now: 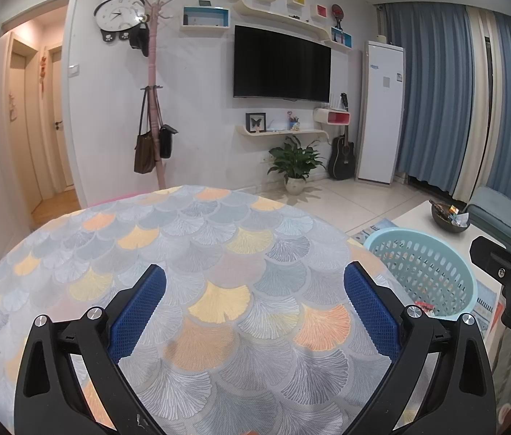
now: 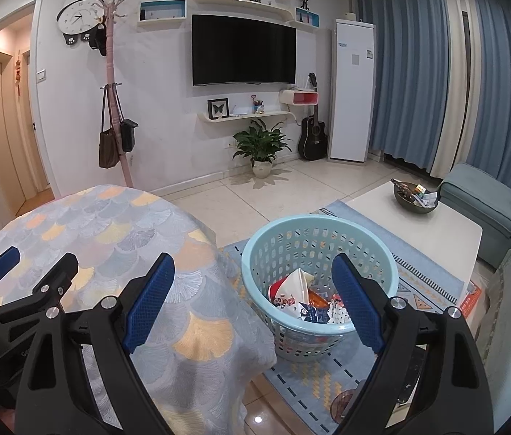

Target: Collect trash

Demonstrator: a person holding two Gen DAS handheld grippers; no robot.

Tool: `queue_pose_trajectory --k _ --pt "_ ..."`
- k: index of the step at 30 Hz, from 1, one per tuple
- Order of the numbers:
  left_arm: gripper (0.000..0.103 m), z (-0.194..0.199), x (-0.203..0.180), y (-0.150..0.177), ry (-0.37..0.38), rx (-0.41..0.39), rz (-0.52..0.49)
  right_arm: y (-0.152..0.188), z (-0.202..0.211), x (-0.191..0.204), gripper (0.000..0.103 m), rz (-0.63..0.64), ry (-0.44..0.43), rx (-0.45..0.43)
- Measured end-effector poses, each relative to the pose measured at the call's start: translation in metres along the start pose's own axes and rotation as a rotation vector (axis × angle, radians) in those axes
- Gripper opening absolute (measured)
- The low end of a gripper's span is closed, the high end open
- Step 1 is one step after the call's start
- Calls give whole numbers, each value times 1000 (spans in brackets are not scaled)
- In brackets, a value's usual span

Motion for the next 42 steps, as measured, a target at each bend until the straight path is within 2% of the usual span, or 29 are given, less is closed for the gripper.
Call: queue_pose_trajectory --k 42 --pt "96 4 1 -6 -15 -18 -29 0 4 -1 84 2 9 -3"
Point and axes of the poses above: each gripper's, at about its wrist camera, not at the fingertips, and z roughly against the way its jaws point, x to its left, y to its underside, the point moved 4 cm from there along -z, roughly the way its jaws point, and after that the axes turned 2 degrees about -y, right-handed, at the moved point
